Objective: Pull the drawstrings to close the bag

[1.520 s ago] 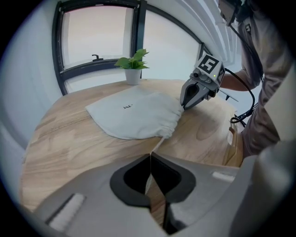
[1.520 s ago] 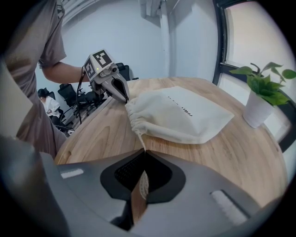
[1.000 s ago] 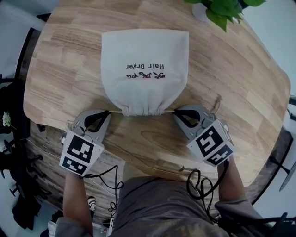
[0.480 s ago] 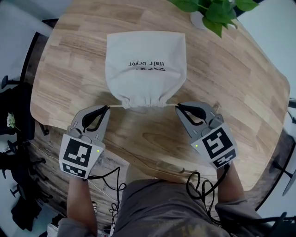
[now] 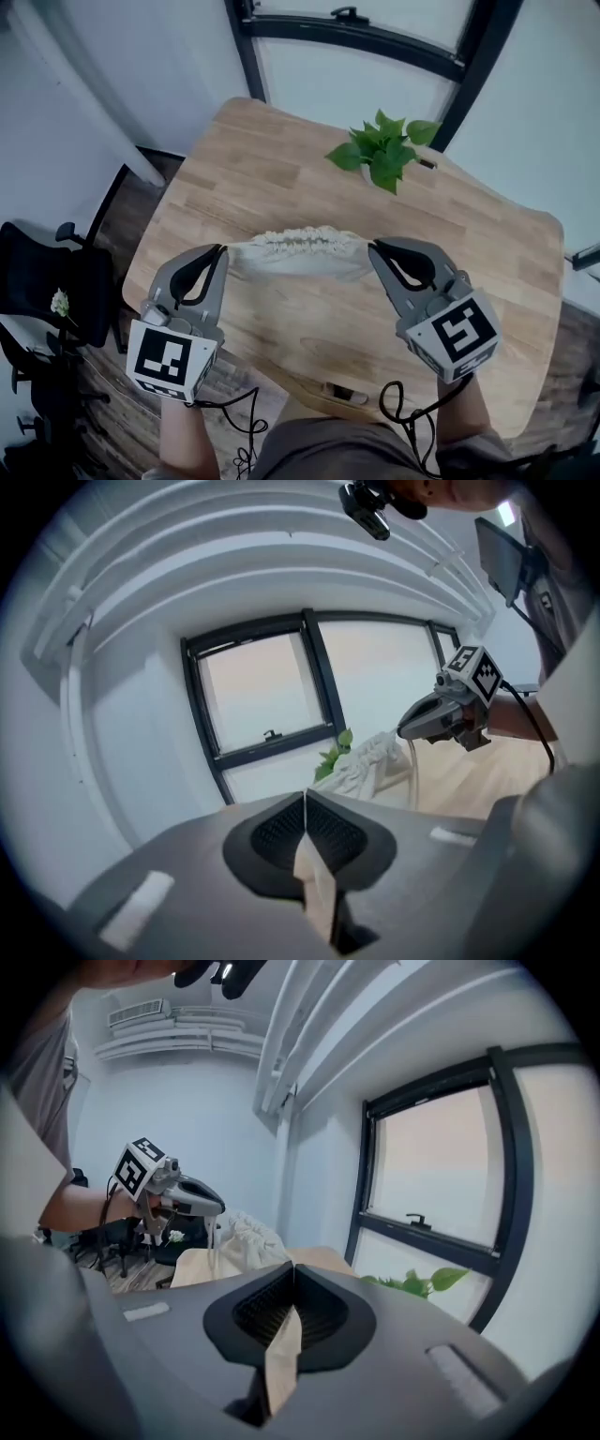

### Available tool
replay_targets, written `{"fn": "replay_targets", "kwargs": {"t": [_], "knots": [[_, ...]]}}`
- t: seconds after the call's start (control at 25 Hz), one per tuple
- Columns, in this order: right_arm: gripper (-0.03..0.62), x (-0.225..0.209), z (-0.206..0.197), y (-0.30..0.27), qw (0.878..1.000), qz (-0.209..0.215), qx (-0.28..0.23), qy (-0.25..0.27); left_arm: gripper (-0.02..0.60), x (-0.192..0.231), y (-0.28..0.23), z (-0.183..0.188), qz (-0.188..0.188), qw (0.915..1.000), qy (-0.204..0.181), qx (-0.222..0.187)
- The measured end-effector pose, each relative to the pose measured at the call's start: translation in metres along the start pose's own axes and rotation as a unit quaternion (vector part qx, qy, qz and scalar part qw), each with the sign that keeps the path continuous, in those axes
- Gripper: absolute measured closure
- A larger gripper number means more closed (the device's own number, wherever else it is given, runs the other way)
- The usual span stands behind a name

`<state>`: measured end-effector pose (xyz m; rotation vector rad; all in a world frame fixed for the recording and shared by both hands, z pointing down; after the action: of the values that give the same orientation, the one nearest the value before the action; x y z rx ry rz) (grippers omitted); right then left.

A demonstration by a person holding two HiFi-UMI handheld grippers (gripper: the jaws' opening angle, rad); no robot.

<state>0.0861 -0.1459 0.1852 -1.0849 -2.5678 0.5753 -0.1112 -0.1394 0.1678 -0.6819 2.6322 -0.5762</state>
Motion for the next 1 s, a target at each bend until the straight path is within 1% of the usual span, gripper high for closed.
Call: {"fn": "replay_targets", "kwargs": {"t": [0.12, 0.24, 0.36, 0.56, 0.68, 0.84, 1.0], "knots": [[0.563, -0.007, 0.024, 0.025, 1.0, -0.022, -0.011, -0.003, 0.572, 0.001, 0.02, 0.028, 0.014, 0.9995, 0.014, -0.023], [0.563, -0.015, 0.04, 0.045, 0.998, -0.048, -0.03, 0.006, 0.572, -0.001, 0.033, 0.053, 0.034, 0.9979, 0.009, -0.054], [0.562, -0.016, 0.049, 0.063, 0.997, -0.058, -0.044, 0.019, 0.574, -0.008, 0.043, 0.067, 0.048, 0.9963, 0.002, -0.072], [0.562, -0.017, 0.056, 0.085, 0.996, -0.063, -0.061, 0.027, 0.572, -0.019, 0.057, 0.08, 0.056, 0.9953, 0.003, -0.079], [0.562, -0.015, 0.056, 0.092, 0.996, -0.059, -0.066, 0.027, 0.572, -0.024, 0.062, 0.08, 0.062, 0.9945, -0.002, -0.084], [0.562, -0.009, 0.055, 0.096, 0.995, -0.056, -0.07, 0.032, 0.572, -0.029, 0.07, 0.08, 0.068, 0.9945, 0.002, -0.08], [0.562, -0.006, 0.055, 0.098, 0.996, -0.049, -0.072, 0.034, 0.572, -0.031, 0.075, 0.081, 0.075, 0.9944, -0.006, -0.074]]}}
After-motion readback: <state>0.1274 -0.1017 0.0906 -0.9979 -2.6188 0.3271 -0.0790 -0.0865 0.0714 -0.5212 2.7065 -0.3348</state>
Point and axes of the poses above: the fingertips, and each gripper's own axes: y backward along the fingers, x to its left, z out of its top, the point moved 1 cm from there along y, backward along the fingers, and after that the axes turned 7 degrees about x, right-handed, at the moved point
